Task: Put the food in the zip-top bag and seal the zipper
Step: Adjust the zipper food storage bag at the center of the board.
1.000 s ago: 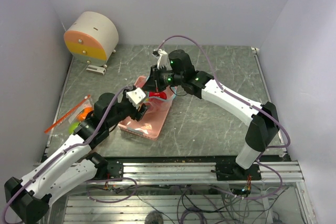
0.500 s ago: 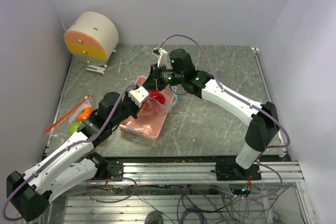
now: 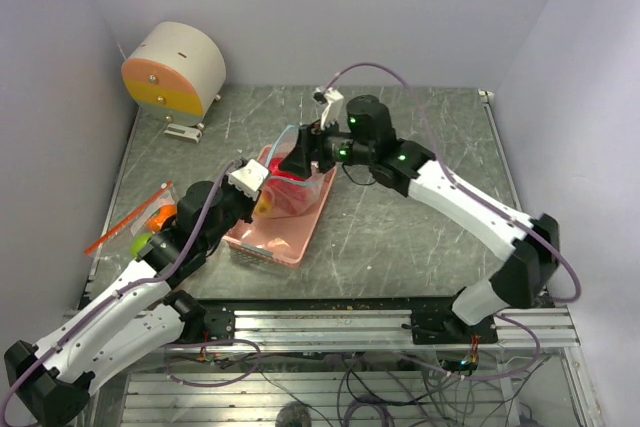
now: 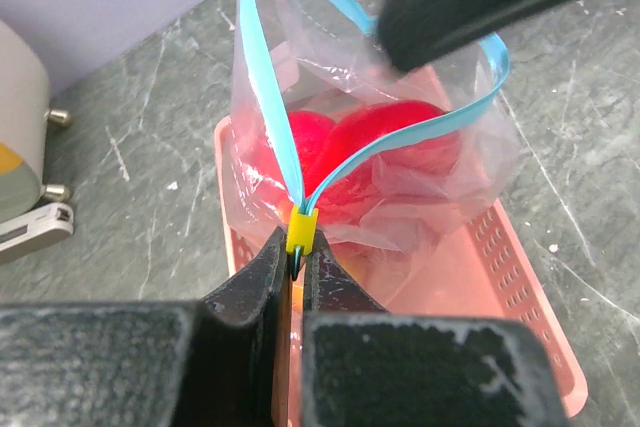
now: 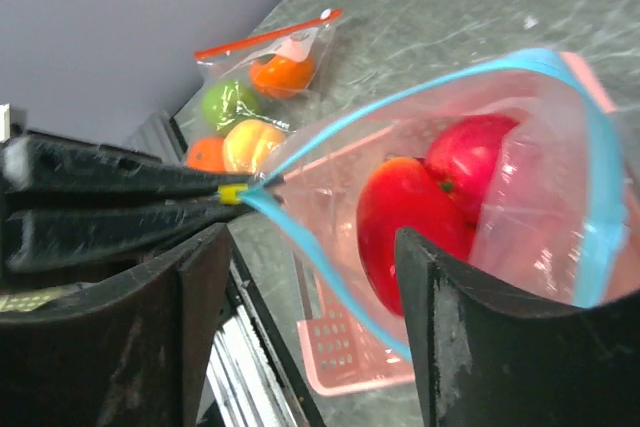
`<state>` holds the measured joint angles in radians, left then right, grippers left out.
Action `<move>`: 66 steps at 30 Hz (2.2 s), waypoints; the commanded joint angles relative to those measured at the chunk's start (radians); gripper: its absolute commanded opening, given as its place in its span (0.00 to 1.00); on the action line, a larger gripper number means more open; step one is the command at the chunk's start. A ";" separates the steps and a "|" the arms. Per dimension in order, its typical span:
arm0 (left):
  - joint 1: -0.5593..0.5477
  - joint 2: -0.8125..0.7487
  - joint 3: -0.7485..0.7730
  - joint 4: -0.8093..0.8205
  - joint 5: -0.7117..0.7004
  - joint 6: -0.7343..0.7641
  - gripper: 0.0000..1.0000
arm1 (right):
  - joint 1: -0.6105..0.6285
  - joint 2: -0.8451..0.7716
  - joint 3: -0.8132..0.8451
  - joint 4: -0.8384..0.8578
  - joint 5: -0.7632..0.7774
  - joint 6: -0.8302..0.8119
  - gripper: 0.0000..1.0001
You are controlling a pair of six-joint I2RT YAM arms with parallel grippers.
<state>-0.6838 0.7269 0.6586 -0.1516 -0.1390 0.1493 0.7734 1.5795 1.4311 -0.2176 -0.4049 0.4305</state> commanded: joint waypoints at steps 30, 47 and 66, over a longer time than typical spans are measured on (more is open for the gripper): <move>-0.005 -0.120 0.015 -0.015 -0.037 -0.060 0.07 | -0.090 -0.010 -0.184 -0.015 0.106 -0.022 0.58; -0.005 -0.138 0.019 -0.066 -0.098 -0.036 0.07 | -0.089 -0.130 -0.043 -0.311 0.473 -0.105 0.00; -0.005 -0.139 0.041 -0.026 0.058 -0.014 0.07 | -0.089 -0.342 -0.214 -0.022 0.205 -0.262 0.28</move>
<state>-0.6842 0.6121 0.6594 -0.2611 -0.2150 0.1104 0.6884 1.3296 1.2884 -0.4019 -0.0368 0.2501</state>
